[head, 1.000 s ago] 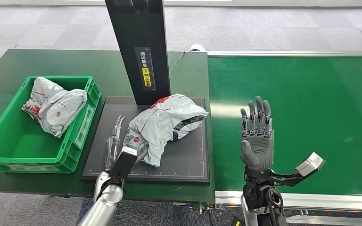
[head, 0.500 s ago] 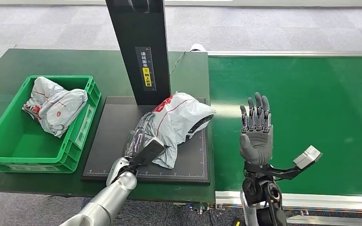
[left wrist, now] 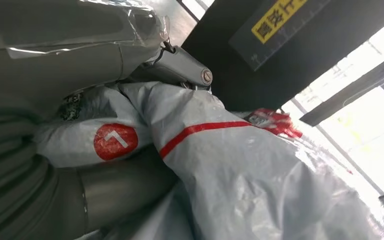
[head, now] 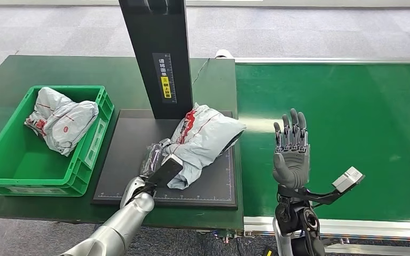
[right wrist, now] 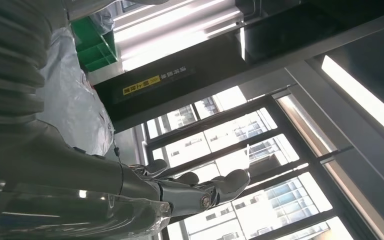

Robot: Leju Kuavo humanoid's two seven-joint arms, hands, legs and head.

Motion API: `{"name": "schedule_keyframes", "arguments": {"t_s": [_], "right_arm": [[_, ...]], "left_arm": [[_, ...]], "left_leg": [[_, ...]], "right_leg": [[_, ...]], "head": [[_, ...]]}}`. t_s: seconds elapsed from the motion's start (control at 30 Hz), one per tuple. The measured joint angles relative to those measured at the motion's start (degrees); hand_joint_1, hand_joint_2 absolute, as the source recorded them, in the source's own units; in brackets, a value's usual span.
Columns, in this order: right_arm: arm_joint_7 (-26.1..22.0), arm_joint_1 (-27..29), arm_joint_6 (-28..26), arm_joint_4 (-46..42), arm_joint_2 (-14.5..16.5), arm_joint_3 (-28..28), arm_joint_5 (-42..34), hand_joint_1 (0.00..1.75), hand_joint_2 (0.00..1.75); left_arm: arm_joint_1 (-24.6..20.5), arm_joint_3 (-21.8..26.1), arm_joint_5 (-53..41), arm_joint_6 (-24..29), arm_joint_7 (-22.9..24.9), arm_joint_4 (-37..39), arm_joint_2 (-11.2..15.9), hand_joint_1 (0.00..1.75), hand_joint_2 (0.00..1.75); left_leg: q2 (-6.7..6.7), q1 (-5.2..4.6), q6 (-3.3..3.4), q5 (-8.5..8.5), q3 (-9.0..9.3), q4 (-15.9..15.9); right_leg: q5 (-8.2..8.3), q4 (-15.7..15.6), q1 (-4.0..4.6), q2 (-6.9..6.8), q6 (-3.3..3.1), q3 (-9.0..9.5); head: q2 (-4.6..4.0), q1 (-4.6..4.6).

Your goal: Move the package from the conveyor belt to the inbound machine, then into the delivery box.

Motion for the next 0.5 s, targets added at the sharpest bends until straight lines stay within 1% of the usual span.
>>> {"name": "schedule_keyframes", "arguments": {"t_s": [0.13, 0.2, 0.33, 0.5], "right_arm": [[0.4, 0.1, -0.6, 0.0, 0.0, -0.2, -0.1, 0.00, 1.75], [0.5, 0.4, -1.0, 0.0, 0.0, -0.3, -0.2, 0.00, 1.75], [0.6, 1.6, -1.8, -0.1, 0.0, -0.7, -0.3, 0.00, 1.75], [1.1, 3.3, -2.1, -1.0, -0.1, -1.8, -0.5, 0.00, 1.75]], "left_arm": [[0.3, 1.1, 3.5, 1.3, -3.3, -1.8, 0.5, 1.75, 1.75], [1.4, 1.8, 5.8, 1.7, -4.7, -4.6, 1.1, 1.75, 1.75], [6.8, 2.6, 10.9, 2.6, -5.4, -16.9, 3.1, 1.75, 1.75], [14.2, 3.7, 12.2, 4.7, -3.6, -35.8, 5.2, 1.75, 1.75]], "left_leg": [[0.00, 0.00, 0.00, 0.00, -0.02, 0.0], [0.03, 0.01, 0.00, 0.00, -0.02, 0.0], [0.10, 0.01, -0.01, -0.01, -0.07, 0.0], [0.09, 0.01, 0.00, -0.01, -0.19, 0.0]], "right_leg": [[0.00, 0.0, 0.00, 0.00, 0.00, -0.02], [0.00, 0.0, 0.01, 0.03, 0.00, -0.03], [-0.01, 0.0, 0.02, 0.09, 0.00, -0.12], [-0.02, 0.0, 0.01, 0.09, 0.00, -0.22]], "head": [[0.00, -0.02], [0.00, -0.01], [0.00, -0.01], [0.00, -0.01]]}}
